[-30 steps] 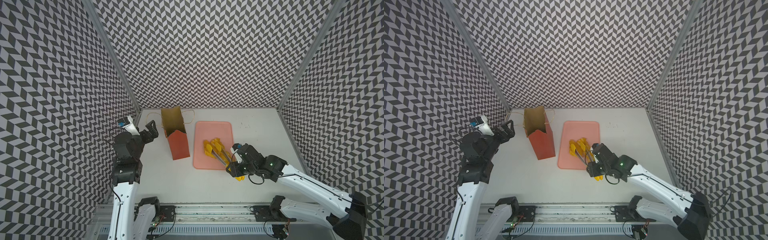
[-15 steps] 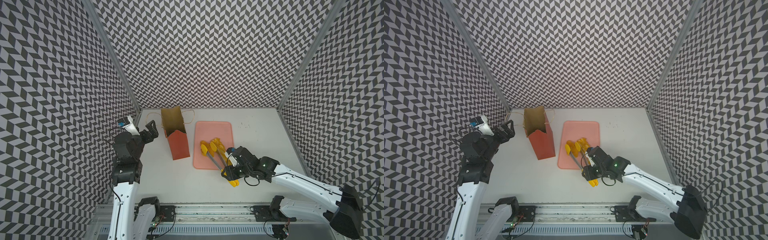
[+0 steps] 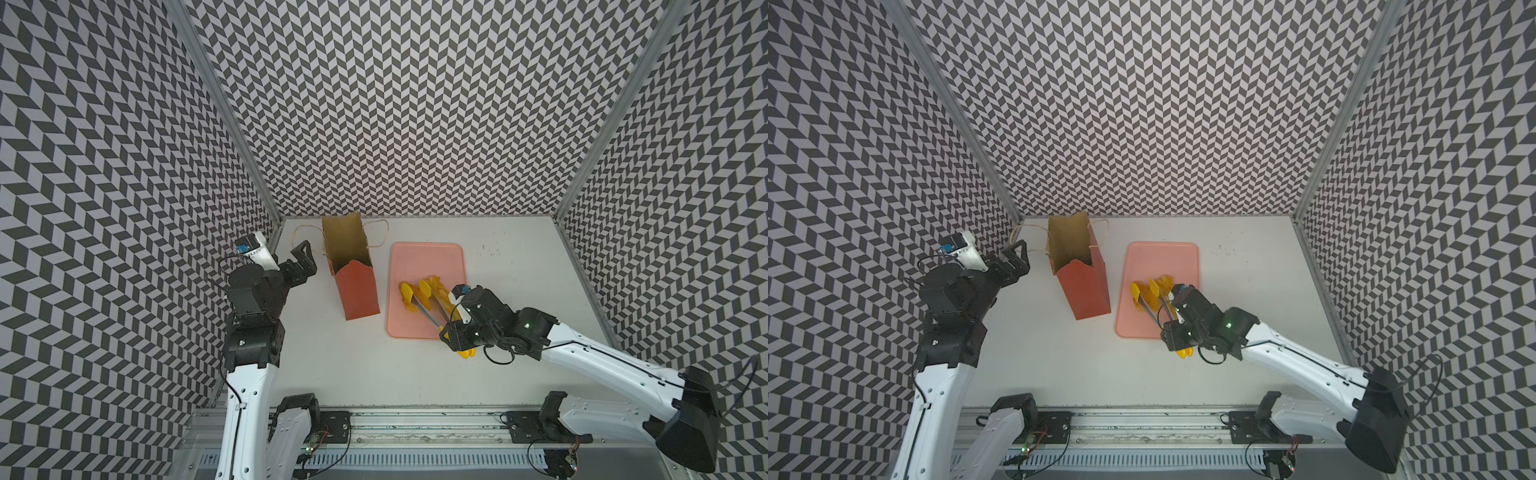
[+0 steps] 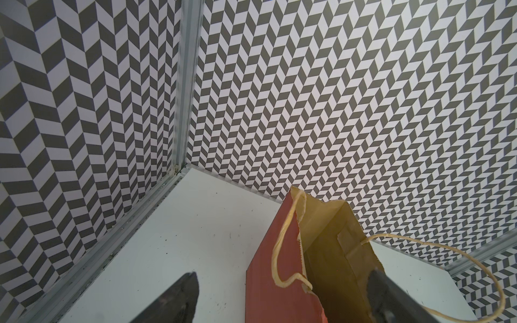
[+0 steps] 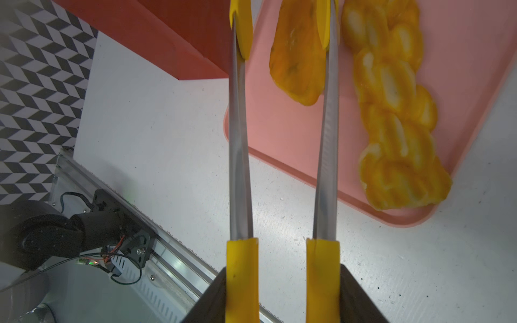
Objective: Pack bread into a paper bag
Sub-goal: Pick up the fake bread from the plate.
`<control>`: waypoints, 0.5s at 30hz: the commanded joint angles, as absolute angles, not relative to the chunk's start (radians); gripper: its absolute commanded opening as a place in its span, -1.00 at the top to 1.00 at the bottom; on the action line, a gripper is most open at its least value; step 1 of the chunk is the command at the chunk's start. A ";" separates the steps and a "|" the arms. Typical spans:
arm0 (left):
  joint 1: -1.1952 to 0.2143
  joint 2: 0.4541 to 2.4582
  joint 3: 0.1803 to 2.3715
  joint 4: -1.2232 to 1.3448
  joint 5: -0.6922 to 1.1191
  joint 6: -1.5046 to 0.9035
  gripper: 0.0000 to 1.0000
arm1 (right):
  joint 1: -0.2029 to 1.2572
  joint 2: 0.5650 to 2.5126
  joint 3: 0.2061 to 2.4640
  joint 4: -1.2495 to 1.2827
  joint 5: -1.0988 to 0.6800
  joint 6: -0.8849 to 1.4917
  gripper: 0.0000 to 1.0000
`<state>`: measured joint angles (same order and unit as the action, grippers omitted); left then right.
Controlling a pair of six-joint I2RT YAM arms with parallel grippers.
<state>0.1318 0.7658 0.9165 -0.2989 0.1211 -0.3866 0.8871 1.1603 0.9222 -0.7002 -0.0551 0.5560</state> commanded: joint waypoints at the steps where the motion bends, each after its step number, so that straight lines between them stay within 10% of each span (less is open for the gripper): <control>1: 0.139 0.758 0.911 -0.273 0.121 -0.388 -0.95 | 0.891 1.126 0.957 -0.697 0.016 0.574 -0.09; 15: 0.140 0.765 0.910 -0.270 0.130 -0.388 -0.95 | 0.890 1.104 0.934 -0.746 0.134 0.578 -0.08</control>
